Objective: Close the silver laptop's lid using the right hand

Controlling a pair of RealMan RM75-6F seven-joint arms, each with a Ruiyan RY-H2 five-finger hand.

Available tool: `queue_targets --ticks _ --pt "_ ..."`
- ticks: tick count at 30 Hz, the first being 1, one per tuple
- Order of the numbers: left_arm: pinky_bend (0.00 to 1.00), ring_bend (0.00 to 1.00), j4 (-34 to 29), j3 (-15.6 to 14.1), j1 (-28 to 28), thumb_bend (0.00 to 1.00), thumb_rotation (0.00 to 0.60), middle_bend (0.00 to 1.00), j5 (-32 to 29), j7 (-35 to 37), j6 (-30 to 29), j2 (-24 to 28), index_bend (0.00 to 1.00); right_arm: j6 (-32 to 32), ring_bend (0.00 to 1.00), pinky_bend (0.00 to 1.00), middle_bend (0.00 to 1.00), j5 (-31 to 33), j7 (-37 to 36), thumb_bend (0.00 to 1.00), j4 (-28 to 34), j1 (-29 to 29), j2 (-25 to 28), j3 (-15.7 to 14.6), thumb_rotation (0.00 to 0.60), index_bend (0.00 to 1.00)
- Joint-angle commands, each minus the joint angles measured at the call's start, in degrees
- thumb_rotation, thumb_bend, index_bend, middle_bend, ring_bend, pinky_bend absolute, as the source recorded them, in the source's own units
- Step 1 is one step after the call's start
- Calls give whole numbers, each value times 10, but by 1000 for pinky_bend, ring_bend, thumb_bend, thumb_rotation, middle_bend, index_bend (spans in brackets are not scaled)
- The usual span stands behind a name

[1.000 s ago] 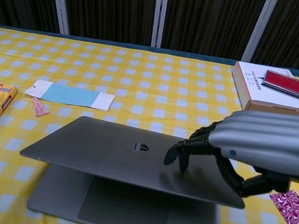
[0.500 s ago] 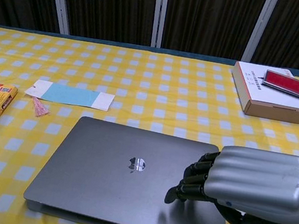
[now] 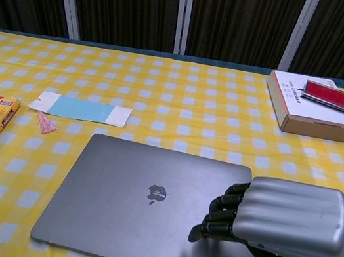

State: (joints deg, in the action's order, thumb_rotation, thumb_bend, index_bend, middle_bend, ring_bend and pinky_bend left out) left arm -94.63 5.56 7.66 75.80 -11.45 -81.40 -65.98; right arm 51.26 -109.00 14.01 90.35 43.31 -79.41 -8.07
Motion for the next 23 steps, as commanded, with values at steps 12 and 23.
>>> queue_targets --ticks 12,23 --pt "0 0 -1 -2 -1 0 600 0 4 7 -1 2 0 260 0 0 0 75 22 0 33 -119 102 80 600 0" --pt "0 0 5 -11 -8 0 600 0 41 40 -21 0 0 340 0 0 0 204 -25 0 -32 -247 106 80 600 0"
